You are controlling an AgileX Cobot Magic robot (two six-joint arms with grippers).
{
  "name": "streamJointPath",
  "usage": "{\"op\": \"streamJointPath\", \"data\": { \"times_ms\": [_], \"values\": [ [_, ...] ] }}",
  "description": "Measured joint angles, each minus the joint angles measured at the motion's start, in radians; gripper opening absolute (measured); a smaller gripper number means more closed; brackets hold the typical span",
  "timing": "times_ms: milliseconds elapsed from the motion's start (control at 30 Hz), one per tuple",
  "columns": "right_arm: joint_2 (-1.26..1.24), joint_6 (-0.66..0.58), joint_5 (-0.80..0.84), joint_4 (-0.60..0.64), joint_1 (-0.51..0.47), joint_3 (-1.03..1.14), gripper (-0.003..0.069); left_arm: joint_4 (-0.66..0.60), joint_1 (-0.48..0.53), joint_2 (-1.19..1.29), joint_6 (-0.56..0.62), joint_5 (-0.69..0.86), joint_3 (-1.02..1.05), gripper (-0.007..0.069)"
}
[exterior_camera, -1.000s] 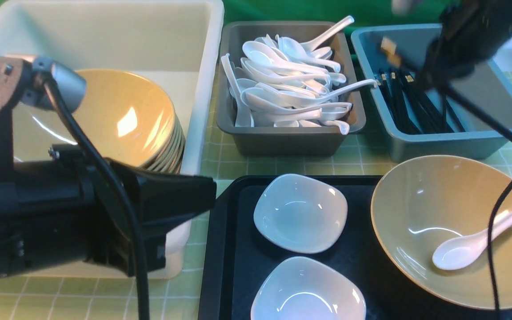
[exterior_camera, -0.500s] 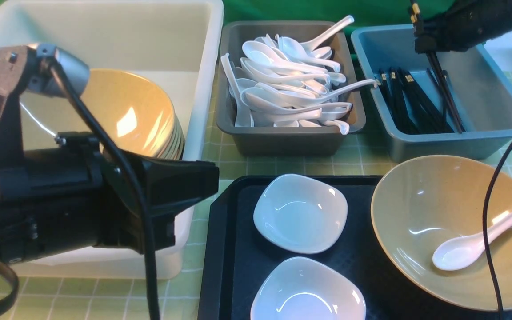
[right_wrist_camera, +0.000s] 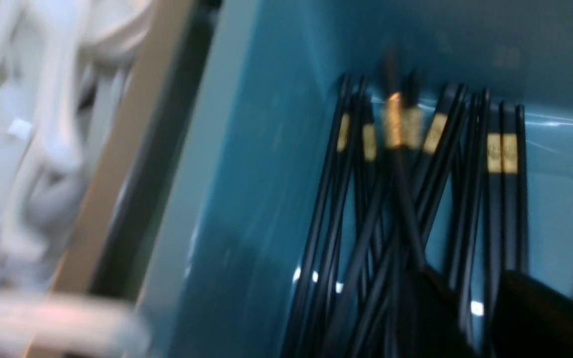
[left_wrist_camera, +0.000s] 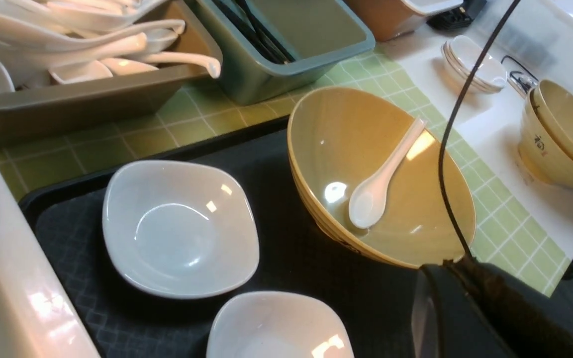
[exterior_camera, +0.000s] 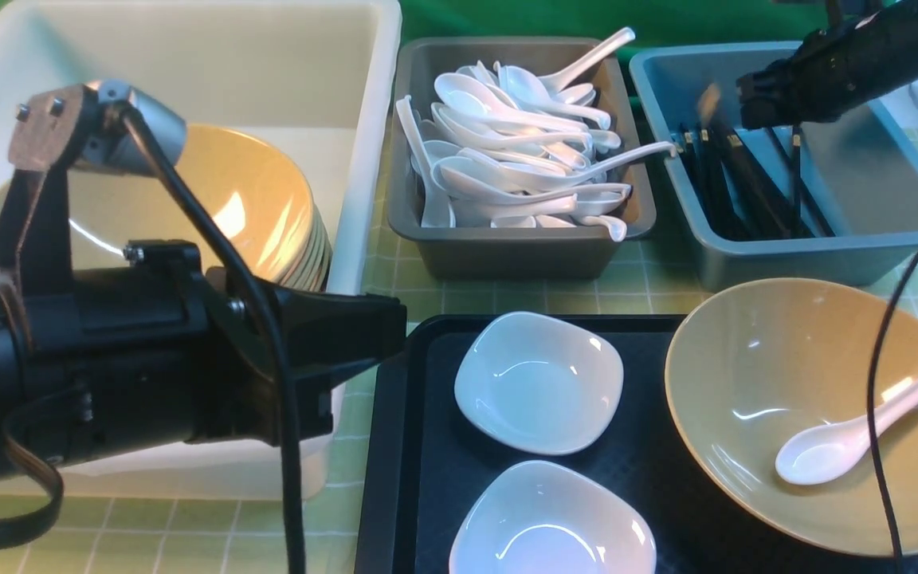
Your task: On green table put chopsticks spoon bowls plates into blue grey white boxes.
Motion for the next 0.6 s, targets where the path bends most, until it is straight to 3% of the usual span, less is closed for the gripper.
{"op": "streamJointPath", "data": {
  "times_ms": [33,133,233,300,367,467,600],
  "values": [
    [-0.011,-0.006,0.003,0.0,0.0,0.004,0.0235,0.0,0.0,0.0,0.001,0.001,0.0,-0.0001],
    [-0.158,-0.178,0.073,0.007,0.0,0.074,0.0308,0.068,0.0,-0.024,0.023,0.041,-0.026,-0.0001],
    [-0.281,-0.353,0.137,0.025,0.0,0.16,0.0321,0.135,0.0,-0.045,0.024,0.062,-0.075,-0.0001],
    [-0.405,-0.546,0.199,0.029,0.008,0.272,0.0326,0.19,0.0,-0.054,0.017,0.087,-0.116,-0.0001],
    [-0.462,-0.612,0.214,0.024,0.017,0.33,0.0327,0.21,0.0,-0.056,0.013,0.103,-0.128,-0.0001],
    [-0.624,-0.762,0.221,-0.077,0.081,0.553,0.033,0.26,0.0,-0.057,-0.001,0.173,-0.139,-0.0001],
    [-0.692,-0.77,0.195,-0.324,0.206,0.789,0.0349,0.278,0.0,-0.056,-0.001,0.221,-0.139,-0.0001]
  ]
}}
